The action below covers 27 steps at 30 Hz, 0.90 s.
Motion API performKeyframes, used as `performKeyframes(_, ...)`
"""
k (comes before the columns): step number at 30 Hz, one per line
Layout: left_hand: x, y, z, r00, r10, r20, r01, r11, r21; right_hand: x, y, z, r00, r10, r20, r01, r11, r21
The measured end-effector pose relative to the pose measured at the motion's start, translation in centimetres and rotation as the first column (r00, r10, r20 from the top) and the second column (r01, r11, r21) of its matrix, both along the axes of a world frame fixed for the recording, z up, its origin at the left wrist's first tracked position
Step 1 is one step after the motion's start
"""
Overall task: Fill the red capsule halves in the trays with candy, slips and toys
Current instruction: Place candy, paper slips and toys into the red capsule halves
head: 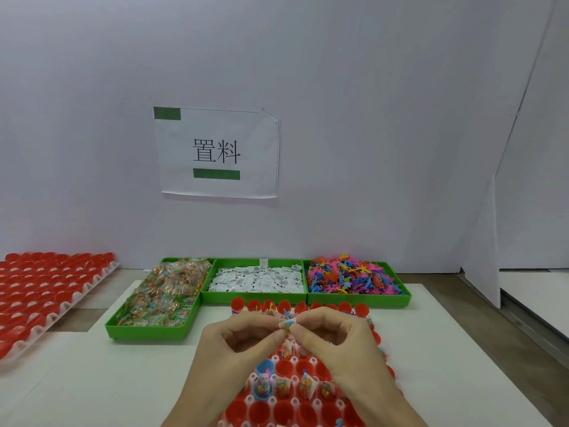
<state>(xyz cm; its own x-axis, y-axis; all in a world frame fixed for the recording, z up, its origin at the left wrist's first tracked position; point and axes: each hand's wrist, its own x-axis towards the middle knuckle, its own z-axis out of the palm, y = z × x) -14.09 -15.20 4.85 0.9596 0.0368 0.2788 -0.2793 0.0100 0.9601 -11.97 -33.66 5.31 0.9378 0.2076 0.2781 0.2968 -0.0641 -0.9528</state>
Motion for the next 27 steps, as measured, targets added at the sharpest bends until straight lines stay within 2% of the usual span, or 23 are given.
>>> performKeyframes(5, 0.2, 0.1, -0.1, 0.999, -0.003, -0.041, 0.000, 0.997, -0.082, 0.2, 0.1, 0.4, 0.997, 0.056, -0.045, -0.056, 0.998, 0.013)
performKeyframes(7, 0.2, 0.3, 0.0, 0.999, 0.007, -0.034, -0.010, 0.998, -0.069, 0.5, 0.1, 0.8, 0.994, 0.078, -0.074, -0.080, 0.997, -0.018)
performKeyframes(11, 0.5, 0.7, -0.2, 0.997, 0.058, -0.042, -0.059, 0.998, -0.033, 3.0, -1.0, 2.6, 0.981, 0.174, -0.091, -0.191, 0.950, -0.247)
performKeyframes(12, 0.5, 0.8, -0.3, 0.996, 0.077, -0.049, -0.078, 0.997, -0.026, 4.5, -1.5, 3.0, 0.991, 0.123, -0.052, -0.133, 0.936, -0.326)
performKeyframes(14, 0.6, 0.9, -0.5, 0.993, 0.099, -0.057, -0.100, 0.995, -0.018, 8.4, -2.8, 3.3, 0.993, -0.069, 0.094, 0.106, 0.868, -0.485)
performKeyframes(16, 0.6, 1.1, -0.6, 0.992, 0.111, -0.056, -0.112, 0.994, -0.014, 12.4, -4.4, 3.2, 0.945, -0.243, 0.220, 0.327, 0.729, -0.601)
performKeyframes(17, 0.7, 1.1, -0.6, 0.991, 0.120, -0.056, -0.121, 0.992, -0.015, 14.2, -5.2, 2.9, 0.921, -0.298, 0.250, 0.388, 0.671, -0.632)
performKeyframes(19, 0.7, 1.3, -0.7, 0.989, 0.134, -0.061, -0.135, 0.991, -0.017, 16.8, -6.6, 1.7, 0.901, -0.334, 0.276, 0.428, 0.596, -0.679)
performKeyframes(22, 0.8, 1.4, -0.6, 0.991, 0.121, -0.058, -0.123, 0.992, -0.030, 18.7, -7.0, -0.5, 0.906, -0.299, 0.300, 0.418, 0.519, -0.746)
performKeyframes(27, 0.9, 1.4, -0.6, 0.994, 0.097, -0.048, -0.098, 0.995, -0.032, 19.6, -6.2, -2.0, 0.873, -0.289, 0.393, 0.485, 0.421, -0.767)
